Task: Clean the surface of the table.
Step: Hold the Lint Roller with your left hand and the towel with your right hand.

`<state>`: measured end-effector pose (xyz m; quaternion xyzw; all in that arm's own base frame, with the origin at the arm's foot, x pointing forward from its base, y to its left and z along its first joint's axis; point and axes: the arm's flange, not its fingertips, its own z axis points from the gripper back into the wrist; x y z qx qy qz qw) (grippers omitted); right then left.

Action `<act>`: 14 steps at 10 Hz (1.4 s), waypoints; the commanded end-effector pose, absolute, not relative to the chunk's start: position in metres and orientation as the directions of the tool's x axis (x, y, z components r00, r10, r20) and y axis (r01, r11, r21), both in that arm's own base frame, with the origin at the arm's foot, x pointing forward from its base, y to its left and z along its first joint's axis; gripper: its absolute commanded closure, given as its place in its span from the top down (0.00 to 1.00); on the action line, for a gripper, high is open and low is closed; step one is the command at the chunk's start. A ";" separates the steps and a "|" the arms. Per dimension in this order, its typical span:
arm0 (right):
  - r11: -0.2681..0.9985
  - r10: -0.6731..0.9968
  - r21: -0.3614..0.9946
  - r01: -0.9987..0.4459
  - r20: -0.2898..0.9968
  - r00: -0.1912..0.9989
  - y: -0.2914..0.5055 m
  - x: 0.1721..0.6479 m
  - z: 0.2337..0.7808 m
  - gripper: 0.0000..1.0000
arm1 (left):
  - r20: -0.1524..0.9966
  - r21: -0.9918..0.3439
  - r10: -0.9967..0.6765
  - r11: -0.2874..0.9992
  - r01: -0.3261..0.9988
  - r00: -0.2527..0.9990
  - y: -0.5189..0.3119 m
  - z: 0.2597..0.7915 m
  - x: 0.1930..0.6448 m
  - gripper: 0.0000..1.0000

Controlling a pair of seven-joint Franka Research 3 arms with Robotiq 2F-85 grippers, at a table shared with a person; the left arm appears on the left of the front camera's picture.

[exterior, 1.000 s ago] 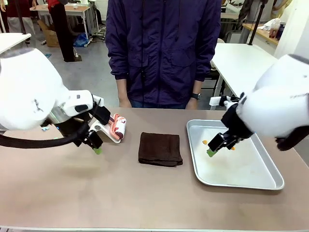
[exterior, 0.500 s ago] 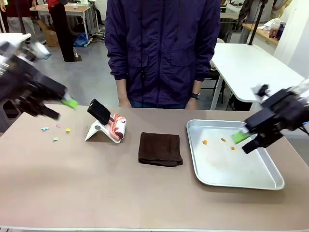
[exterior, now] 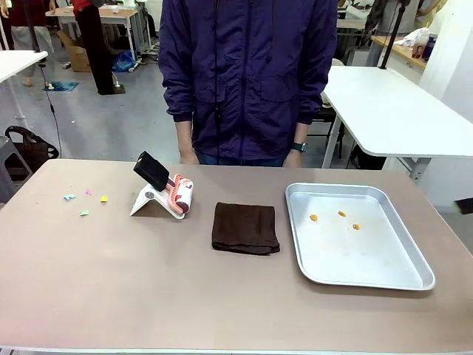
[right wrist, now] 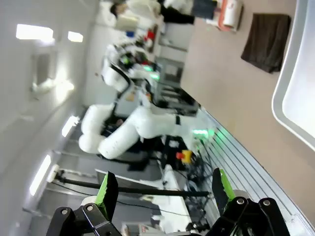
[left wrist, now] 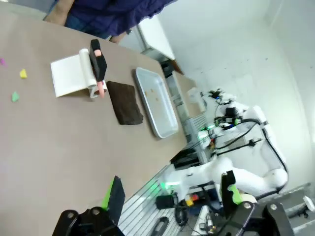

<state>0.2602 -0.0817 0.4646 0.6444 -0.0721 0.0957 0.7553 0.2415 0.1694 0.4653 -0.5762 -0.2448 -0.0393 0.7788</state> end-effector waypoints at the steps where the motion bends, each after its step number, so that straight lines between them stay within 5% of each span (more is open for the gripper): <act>1: 0.053 -0.041 0.970 -0.236 0.238 0.970 -0.122 0.270 0.451 1.00 | 0.416 -0.900 0.243 0.246 0.359 0.876 0.152 0.392 0.215 1.00; 5: -0.012 -0.165 0.985 -0.170 0.166 0.972 -0.177 0.280 0.422 1.00 | 0.398 -0.917 0.323 0.154 0.368 0.858 0.129 0.369 0.228 1.00; 7: 0.066 -0.282 0.992 -0.111 0.126 0.951 -0.183 0.289 0.412 1.00 | 0.431 -0.901 0.330 0.201 0.384 0.840 0.112 0.375 0.234 1.00; 8: 0.009 -0.176 0.991 -0.134 0.134 0.975 -0.177 0.273 0.416 1.00 | 0.377 -0.926 0.322 0.150 0.346 0.869 0.186 0.370 0.255 1.00; 13: 0.010 -0.185 0.993 -0.120 0.120 0.975 -0.178 0.279 0.414 1.00 | 0.365 -0.931 0.335 0.157 0.330 0.869 0.186 0.370 0.258 1.00; 14: 0.116 -0.188 0.988 -0.097 0.118 0.975 -0.153 0.285 0.424 1.00 | 0.374 -0.920 0.327 0.249 0.303 0.868 0.172 0.384 0.264 1.00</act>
